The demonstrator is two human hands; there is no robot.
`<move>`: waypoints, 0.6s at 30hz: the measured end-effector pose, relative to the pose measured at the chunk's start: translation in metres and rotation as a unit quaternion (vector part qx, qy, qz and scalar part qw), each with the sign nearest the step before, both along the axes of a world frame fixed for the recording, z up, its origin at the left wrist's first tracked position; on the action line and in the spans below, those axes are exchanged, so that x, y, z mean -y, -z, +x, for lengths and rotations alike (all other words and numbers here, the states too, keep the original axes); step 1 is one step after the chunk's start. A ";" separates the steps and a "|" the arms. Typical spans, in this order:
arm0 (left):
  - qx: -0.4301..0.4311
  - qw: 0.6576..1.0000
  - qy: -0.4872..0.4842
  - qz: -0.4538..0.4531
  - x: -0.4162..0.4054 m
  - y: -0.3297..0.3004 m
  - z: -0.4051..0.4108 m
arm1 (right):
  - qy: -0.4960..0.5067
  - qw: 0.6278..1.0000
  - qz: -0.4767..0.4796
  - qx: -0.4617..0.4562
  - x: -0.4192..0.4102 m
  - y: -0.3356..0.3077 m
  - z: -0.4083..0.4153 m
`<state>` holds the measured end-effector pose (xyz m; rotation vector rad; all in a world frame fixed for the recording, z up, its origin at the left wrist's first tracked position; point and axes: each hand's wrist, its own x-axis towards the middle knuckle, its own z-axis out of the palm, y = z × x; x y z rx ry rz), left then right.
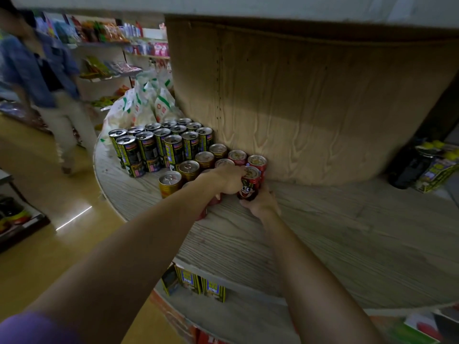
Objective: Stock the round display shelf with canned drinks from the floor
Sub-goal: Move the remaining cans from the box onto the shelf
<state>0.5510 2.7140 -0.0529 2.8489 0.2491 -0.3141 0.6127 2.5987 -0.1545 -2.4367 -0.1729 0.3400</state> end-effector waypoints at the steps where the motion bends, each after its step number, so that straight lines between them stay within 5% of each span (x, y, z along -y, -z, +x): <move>1: 0.003 0.998 -0.015 -0.061 0.000 0.002 -0.003 | -0.002 1.000 0.007 -0.015 0.001 0.001 -0.001; 4: 0.110 0.970 -0.061 -0.209 -0.002 0.009 -0.017 | 0.012 0.993 0.115 -0.027 0.008 0.004 -0.010; 8: 0.246 0.941 -0.051 -0.229 0.008 0.010 -0.043 | 0.073 0.973 0.218 0.000 0.023 0.000 -0.040; 14: 0.123 0.928 -0.081 -0.343 0.003 0.027 -0.092 | 0.086 0.968 0.228 0.064 0.036 -0.004 -0.082; 18: 0.030 0.946 -0.006 -0.322 -0.005 0.037 -0.138 | 0.069 0.967 0.246 -0.012 0.046 -0.005 -0.132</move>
